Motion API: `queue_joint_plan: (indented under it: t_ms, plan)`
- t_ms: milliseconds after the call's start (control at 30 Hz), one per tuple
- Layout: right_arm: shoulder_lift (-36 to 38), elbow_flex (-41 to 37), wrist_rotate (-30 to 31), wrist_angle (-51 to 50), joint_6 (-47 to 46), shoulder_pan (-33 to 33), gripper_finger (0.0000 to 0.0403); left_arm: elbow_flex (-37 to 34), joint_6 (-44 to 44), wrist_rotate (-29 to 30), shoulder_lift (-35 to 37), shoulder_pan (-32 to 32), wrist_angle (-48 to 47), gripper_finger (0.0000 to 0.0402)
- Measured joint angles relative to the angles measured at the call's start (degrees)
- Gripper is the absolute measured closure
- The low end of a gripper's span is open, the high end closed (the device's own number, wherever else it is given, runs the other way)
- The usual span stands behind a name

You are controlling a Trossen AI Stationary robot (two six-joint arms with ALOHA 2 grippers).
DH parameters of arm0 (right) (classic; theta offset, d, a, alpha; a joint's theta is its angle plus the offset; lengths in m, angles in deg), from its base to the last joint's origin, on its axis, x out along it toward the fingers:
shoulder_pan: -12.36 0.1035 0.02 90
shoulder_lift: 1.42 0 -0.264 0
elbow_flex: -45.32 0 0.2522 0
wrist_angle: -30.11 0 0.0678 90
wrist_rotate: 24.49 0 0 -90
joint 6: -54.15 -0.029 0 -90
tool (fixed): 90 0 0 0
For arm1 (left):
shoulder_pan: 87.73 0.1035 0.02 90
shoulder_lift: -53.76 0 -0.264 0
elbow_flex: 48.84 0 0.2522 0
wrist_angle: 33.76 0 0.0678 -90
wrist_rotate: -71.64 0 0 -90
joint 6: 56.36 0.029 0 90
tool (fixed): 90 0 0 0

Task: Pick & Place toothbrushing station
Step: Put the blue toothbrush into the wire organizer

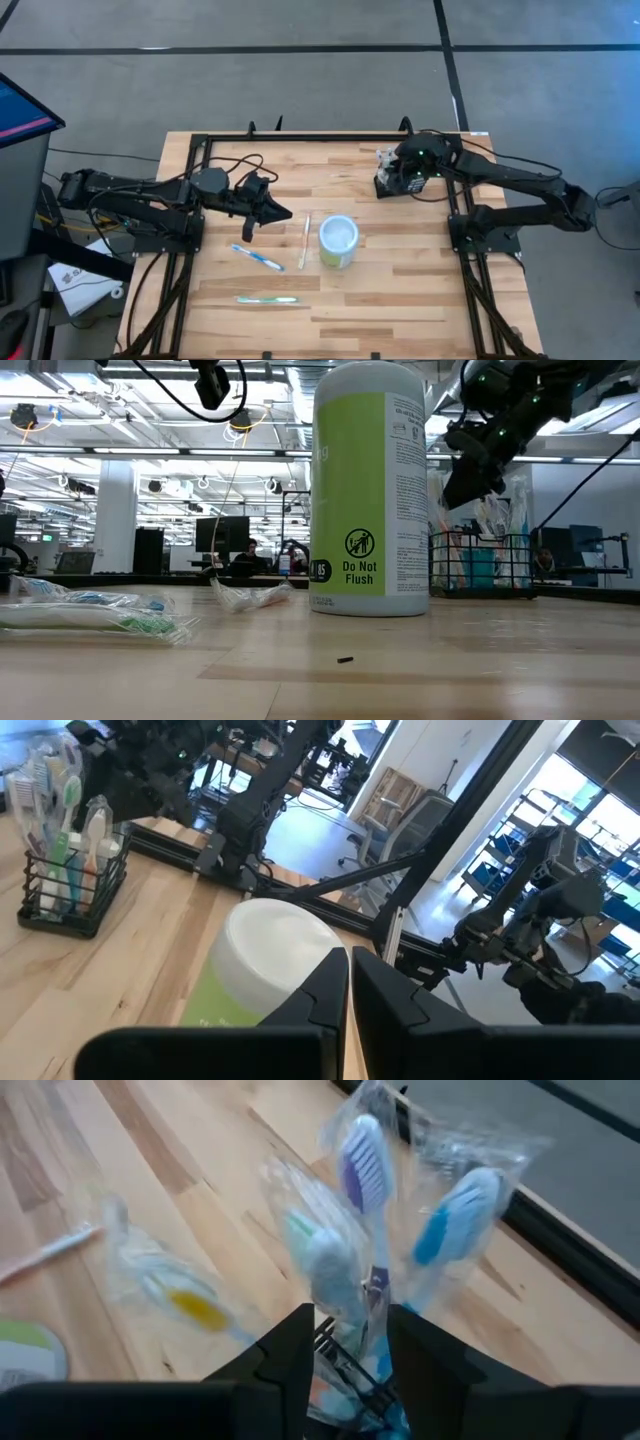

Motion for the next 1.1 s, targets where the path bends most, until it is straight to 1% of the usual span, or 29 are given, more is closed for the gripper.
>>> queue_joint_plan:
  t_ms: [200,500,700,900,967,1100]
  plan:
    - [2.69,1.35,0.04,-2.27,-0.45,1.07,0.0284,0.00,0.01,1.05,0.00,0.00,-0.09,0.0390]
    - [7.10,1.42,0.02,-1.82,-1.86,5.36,0.0284,0.00,0.29,1.76,0.00,0.00,-1.03,0.0390]
    - [10.93,1.42,0.08,-0.82,-2.25,8.38,0.0285,-0.01,3.06,1.75,0.01,0.00,-7.87,0.0390]
    - [14.14,1.42,0.46,1.35,-3.42,11.98,0.0285,-0.04,1.67,1.83,0.00,-1.08,-11.52,0.0390]
    - [14.74,1.42,0.48,2.51,-3.84,13.68,0.0285,-0.04,1.60,2.72,0.00,-2.39,-11.97,0.0390]
    - [15.20,1.44,1.80,2.68,-3.94,17.38,0.0285,-0.04,1.06,7.28,0.02,-5.85,-16.12,0.0390]
